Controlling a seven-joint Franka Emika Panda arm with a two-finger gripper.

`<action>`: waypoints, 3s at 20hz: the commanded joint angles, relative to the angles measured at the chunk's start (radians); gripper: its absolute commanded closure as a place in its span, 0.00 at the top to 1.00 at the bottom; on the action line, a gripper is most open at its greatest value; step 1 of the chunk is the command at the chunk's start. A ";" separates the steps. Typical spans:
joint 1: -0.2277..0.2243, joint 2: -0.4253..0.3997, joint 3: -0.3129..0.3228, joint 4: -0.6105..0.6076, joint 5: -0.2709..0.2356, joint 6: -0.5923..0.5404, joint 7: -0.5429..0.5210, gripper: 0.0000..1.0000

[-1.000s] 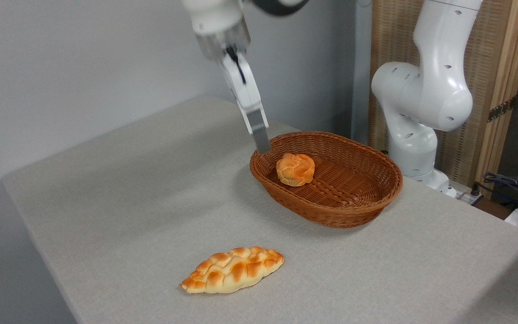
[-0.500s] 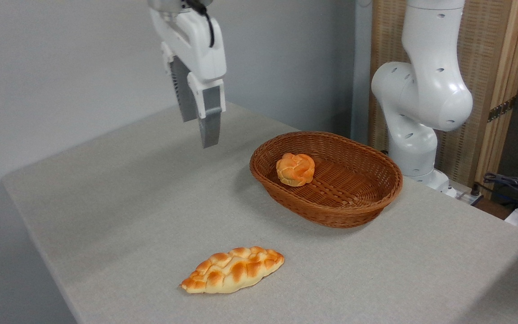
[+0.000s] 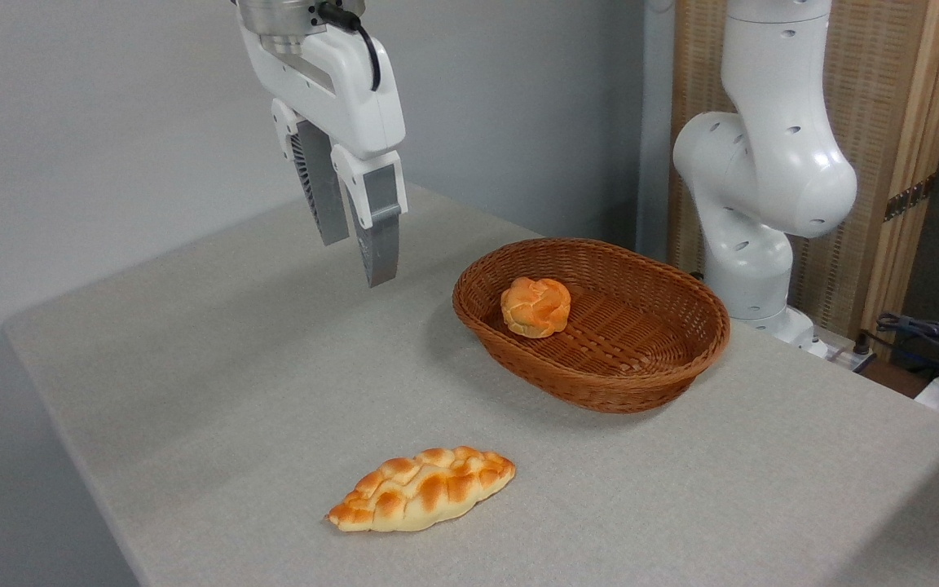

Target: Put bread into the basket

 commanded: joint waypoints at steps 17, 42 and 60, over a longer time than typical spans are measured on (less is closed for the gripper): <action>0.104 -0.011 -0.089 -0.022 0.049 -0.044 -0.017 1.00; 0.174 -0.002 -0.152 -0.039 0.052 0.068 -0.024 1.00; 0.171 -0.019 -0.138 -0.069 0.052 0.053 -0.056 1.00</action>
